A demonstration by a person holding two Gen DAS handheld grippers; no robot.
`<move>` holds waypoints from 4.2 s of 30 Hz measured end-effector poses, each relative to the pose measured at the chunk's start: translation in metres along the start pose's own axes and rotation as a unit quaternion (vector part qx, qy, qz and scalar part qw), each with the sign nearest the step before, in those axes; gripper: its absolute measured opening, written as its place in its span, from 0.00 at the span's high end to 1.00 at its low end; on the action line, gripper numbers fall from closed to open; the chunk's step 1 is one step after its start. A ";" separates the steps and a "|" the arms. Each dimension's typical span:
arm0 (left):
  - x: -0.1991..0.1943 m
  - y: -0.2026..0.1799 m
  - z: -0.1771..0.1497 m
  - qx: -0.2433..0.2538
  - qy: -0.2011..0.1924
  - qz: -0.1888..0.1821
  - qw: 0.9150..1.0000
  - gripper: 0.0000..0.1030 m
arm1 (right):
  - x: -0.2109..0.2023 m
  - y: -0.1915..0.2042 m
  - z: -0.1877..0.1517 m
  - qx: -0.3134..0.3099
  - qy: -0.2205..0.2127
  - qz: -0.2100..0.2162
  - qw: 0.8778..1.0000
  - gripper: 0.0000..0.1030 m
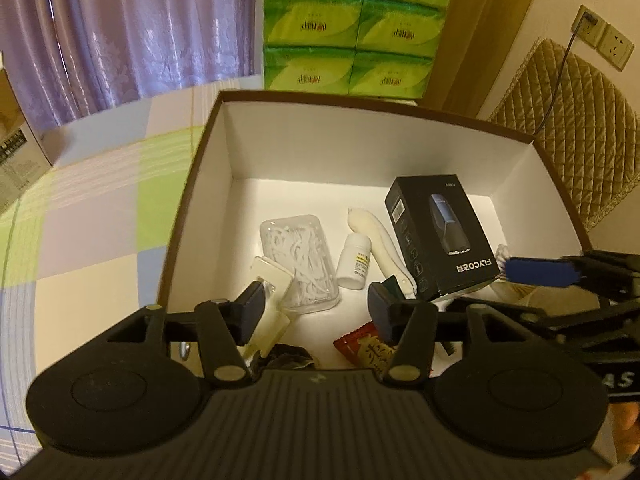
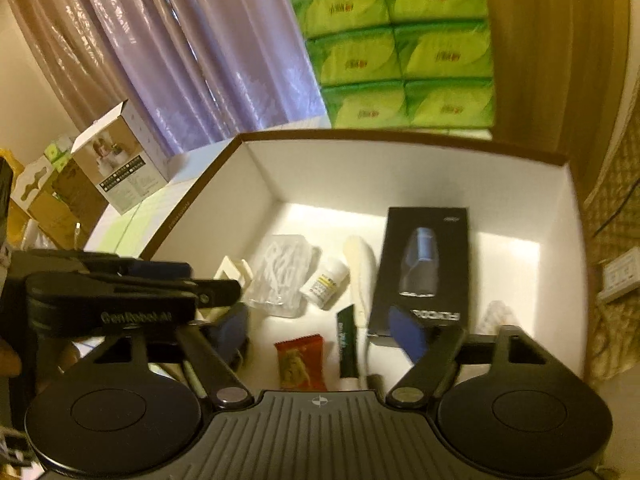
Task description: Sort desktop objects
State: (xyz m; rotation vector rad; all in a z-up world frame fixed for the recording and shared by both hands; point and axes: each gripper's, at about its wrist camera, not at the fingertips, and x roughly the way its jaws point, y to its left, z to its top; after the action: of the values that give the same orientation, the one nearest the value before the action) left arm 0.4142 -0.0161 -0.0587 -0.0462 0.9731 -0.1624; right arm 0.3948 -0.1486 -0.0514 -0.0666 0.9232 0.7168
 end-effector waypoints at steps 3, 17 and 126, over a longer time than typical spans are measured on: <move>-0.013 -0.002 -0.005 0.006 -0.016 0.006 1.000 0.42 | -0.016 0.002 -0.008 -0.018 -0.016 -0.021 0.999 0.07; -0.078 -0.027 -0.030 0.048 -0.087 0.042 0.994 0.16 | -0.067 0.014 -0.037 -0.045 -0.046 -0.073 0.995 0.02; -0.153 -0.088 -0.164 -0.018 -0.045 0.100 0.994 0.01 | -0.143 0.012 -0.153 -0.038 0.013 -0.099 0.994 0.02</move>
State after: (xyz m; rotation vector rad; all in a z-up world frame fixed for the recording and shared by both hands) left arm 0.1845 -0.0731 -0.0154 0.0101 0.8850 0.0415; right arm 0.2239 -0.2692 -0.0367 -0.2317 0.8994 0.5673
